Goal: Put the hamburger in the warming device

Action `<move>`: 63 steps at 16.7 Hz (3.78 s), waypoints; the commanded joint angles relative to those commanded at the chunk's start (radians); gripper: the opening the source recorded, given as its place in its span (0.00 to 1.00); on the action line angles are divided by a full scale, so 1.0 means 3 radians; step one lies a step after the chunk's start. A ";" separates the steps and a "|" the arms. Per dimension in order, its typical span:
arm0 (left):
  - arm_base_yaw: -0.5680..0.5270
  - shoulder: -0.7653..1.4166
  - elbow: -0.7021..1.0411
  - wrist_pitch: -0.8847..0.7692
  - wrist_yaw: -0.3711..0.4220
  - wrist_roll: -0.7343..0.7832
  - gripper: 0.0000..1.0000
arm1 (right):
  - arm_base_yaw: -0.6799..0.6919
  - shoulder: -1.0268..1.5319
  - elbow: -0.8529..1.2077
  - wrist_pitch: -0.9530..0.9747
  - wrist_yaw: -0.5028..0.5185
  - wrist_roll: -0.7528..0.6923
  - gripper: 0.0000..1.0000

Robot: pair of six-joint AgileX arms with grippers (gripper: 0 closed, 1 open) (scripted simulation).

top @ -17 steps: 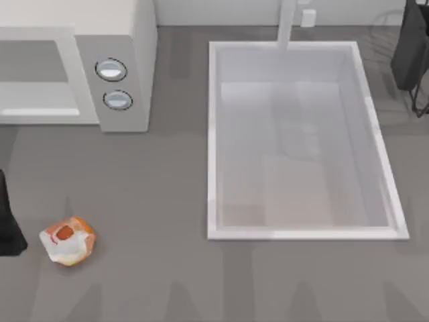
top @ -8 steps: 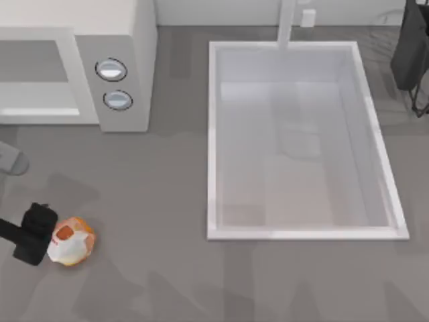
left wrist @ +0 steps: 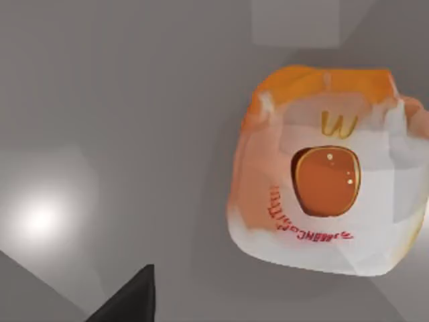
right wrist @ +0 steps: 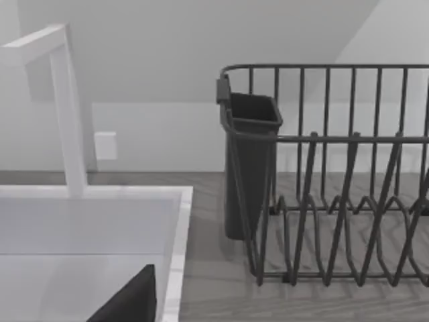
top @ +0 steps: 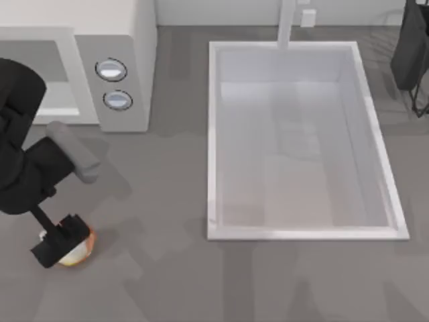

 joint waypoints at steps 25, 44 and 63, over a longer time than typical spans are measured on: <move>-0.0107 0.1216 -0.0093 0.0744 -0.0022 0.0318 1.00 | 0.0000 0.0000 0.0000 0.0000 0.0000 0.0000 1.00; -0.0107 0.1216 -0.0093 0.0744 -0.0022 0.0318 0.00 | 0.0000 0.0000 0.0000 0.0000 0.0000 0.0000 1.00; -0.0103 0.0486 0.0837 -0.0839 0.0019 0.0297 0.00 | 0.0000 0.0000 0.0000 0.0000 0.0000 0.0000 1.00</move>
